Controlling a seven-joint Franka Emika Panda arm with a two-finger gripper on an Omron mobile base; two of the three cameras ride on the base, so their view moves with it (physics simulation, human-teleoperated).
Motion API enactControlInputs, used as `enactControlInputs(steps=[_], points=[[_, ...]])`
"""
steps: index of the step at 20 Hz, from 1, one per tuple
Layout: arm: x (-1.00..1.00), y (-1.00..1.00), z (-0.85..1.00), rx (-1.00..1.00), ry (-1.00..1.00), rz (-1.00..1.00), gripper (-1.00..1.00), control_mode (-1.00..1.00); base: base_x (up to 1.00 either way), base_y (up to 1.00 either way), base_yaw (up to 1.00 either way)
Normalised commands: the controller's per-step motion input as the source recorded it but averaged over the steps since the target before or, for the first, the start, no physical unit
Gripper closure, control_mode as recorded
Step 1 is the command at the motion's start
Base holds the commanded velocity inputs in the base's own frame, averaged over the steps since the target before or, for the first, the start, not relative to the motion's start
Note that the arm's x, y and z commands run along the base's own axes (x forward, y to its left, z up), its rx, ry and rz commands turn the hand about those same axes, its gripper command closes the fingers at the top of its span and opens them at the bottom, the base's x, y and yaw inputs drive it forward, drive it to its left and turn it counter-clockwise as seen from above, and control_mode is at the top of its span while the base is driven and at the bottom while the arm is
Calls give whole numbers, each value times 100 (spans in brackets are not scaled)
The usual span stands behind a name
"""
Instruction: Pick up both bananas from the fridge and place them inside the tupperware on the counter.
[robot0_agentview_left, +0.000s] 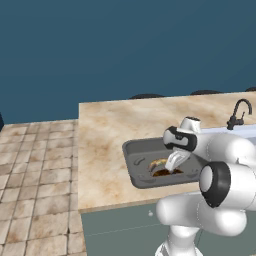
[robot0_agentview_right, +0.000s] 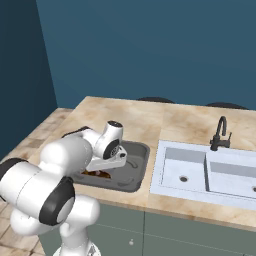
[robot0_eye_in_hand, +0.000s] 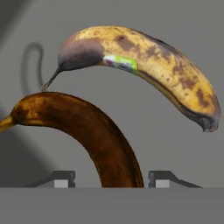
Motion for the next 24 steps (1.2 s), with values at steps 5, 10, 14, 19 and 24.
enactControlInputs(steps=[5,10,14,19,24], points=[[-4,0,10,0,0,0,-100,-100,0,0,0],[-9,0,38,0,0,0,-100,-100,0,0,0],[-12,0,47,0,0,0,-100,-100,0,0,0],[-26,0,45,0,0,-4,-100,-100,0,0,0],[-35,0,40,0,0,-13,-100,-100,0,0,0]])
